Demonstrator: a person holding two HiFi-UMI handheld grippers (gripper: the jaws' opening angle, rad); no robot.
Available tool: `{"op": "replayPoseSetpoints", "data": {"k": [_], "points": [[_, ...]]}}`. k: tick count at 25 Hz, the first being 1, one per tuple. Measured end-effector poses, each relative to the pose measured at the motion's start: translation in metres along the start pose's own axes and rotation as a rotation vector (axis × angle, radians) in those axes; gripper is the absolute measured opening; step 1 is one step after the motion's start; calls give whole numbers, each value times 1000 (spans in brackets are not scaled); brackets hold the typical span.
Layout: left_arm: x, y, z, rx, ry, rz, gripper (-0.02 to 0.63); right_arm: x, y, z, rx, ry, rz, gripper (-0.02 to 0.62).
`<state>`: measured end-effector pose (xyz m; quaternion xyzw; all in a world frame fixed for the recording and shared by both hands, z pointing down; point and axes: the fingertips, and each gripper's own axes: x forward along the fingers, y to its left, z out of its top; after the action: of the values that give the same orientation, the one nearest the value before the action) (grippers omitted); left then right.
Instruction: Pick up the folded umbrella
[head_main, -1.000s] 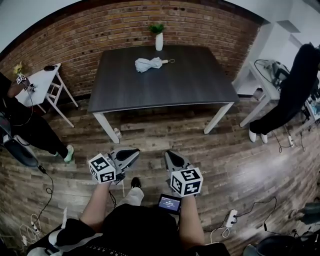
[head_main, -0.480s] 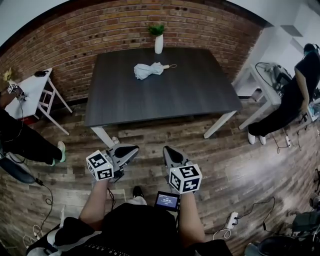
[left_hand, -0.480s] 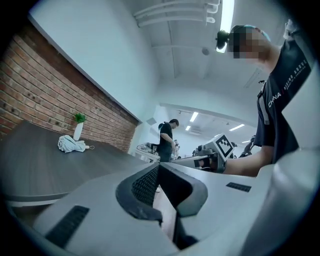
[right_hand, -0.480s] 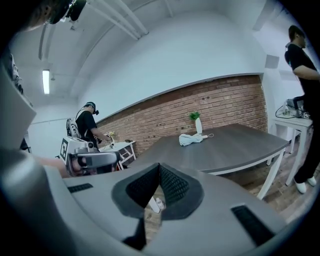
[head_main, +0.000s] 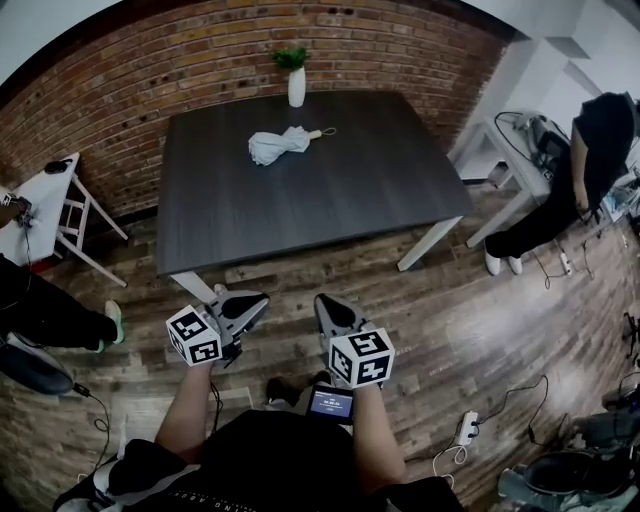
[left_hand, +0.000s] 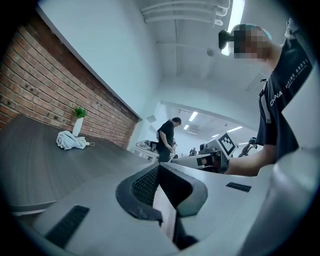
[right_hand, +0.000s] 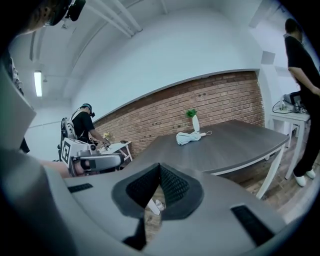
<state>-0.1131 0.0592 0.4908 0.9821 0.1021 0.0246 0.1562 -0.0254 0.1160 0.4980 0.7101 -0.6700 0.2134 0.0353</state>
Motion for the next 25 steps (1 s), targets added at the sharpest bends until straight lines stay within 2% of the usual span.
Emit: {"op": "replayPoseSetpoints", "data": {"k": [8,12,14,20,25], "points": [[32,28,-2,-5,33,16,2,26,-36,12,19,11,7,9],[53,47,10,1,33,41,2,41,-57,29,8,11,25,9],[68,56,14,13,44,51,2,48,-69,38,6,6,45,9],[114,75,7,95,149,75,2,68,-101,67,7,-28,118,9],[142,89,17,109,154,107,3,80,-132,78,37,-28,145,9]]}}
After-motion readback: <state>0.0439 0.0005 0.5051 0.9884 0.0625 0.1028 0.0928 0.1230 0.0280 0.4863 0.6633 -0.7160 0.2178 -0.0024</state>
